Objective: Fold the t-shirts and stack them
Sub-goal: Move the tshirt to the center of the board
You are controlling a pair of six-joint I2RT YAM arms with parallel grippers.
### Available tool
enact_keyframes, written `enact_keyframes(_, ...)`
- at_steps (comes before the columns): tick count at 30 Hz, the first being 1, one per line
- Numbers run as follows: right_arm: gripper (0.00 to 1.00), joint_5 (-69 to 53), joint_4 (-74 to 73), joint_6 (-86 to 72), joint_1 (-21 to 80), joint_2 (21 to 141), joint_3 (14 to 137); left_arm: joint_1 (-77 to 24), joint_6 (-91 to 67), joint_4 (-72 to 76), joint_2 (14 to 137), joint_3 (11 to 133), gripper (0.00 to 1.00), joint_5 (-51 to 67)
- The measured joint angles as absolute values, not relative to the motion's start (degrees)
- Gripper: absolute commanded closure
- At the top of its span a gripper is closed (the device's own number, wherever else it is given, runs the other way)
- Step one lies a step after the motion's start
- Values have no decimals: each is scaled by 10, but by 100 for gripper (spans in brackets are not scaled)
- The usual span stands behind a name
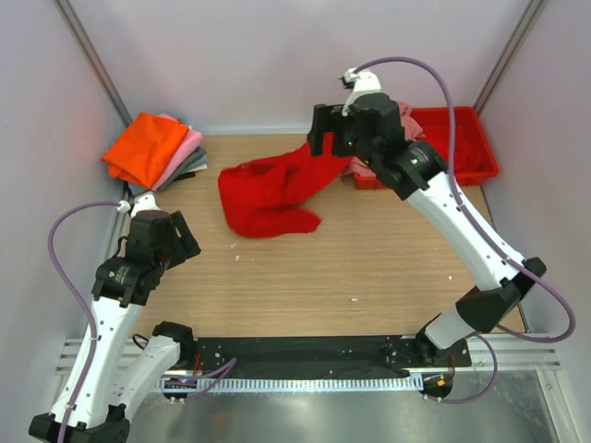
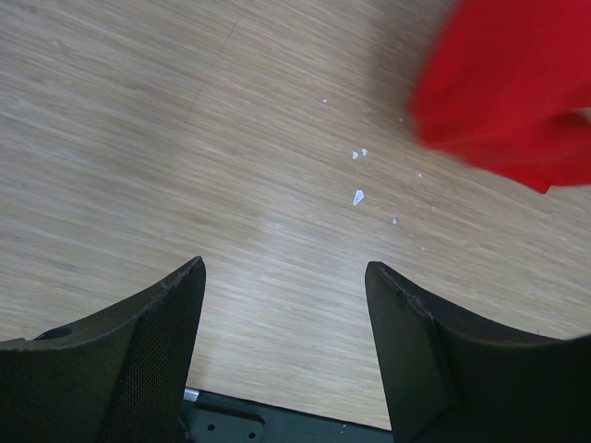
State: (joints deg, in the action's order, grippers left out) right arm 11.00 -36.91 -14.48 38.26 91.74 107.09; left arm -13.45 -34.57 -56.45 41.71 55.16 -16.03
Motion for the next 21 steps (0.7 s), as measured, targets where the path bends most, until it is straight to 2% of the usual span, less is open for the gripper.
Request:
enact_keyframes(6, 2, 188, -340, -152, 325, 889, 971, -135, -346, -564, 417, 552, 29, -161)
enact_keyframes(8, 2, 186, -329, -159, 302, 923, 906, -134, -346, -564, 417, 552, 29, -161)
enact_keyframes(11, 3, 175, -333, -167, 261, 984, 875, -134, -346, -564, 417, 552, 29, -161)
enact_keyframes(17, 4, 172, -340, -173, 185, 1142, 946, -132, -346, -564, 417, 552, 29, -161)
enact_keyframes(21, 4, 173, -357, -173, 162, 1196, 1020, -130, -346, -565, 417, 552, 29, -161)
